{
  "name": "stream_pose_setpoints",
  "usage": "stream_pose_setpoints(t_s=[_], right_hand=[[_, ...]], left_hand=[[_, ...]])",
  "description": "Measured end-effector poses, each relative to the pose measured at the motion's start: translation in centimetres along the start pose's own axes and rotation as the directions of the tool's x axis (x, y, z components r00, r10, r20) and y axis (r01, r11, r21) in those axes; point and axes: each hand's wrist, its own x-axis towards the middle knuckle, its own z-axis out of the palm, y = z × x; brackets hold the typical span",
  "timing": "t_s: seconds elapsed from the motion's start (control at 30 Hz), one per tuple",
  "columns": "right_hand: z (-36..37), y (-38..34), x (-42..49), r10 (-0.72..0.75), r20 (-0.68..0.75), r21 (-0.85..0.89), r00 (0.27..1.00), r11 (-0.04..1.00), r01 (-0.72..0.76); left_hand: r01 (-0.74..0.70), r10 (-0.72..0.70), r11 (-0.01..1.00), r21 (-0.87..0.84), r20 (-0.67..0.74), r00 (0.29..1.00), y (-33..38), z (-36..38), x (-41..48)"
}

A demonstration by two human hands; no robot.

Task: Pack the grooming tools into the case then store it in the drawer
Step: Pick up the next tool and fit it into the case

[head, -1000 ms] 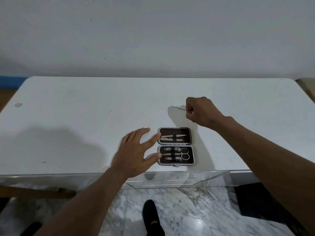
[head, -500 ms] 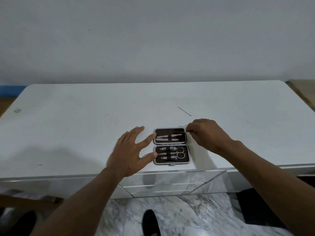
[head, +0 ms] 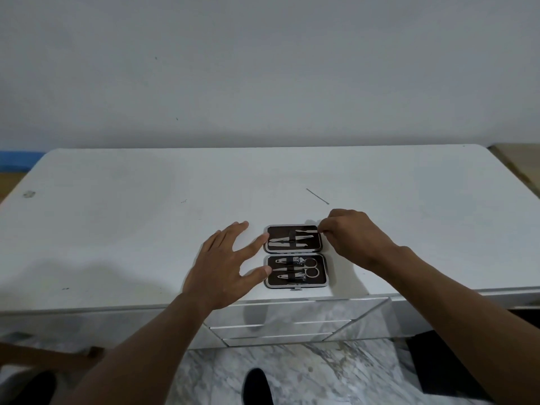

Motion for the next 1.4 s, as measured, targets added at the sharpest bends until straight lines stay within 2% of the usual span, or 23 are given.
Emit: stream_pose_setpoints(t_s=[0.33,1.17,1.3,1.4], right_hand=[[0.1,-1.4,1.3,-0.004,0.008,-0.027,1.0,1.0,0.004],[1.5,-3.1,2.8,0.075,0.037,0.097,0.996,0.992,-0.079],[0.3,-2.3,3.1,0.203,-0.103,0.113,0.974,0.975,-0.191],[-0.4,-0.7,4.5,0.334,-0.118,0.112,0.935,0.94,-0.322]], left_hand=[[-0.005,0.005,1.0,0.027,0.007,1.0,-0.1,0.0,0.0],[0.0,0.0,1.0,0.004,-0.001,1.0,0.0,-0.1,-0.1],[-0.005,0.005,1.0,0.012,0.005,1.0,0.0,-0.1,0.0],[-0.008,0.008,1.0,0.019,0.009,1.0,0.0,-0.1,0.0]])
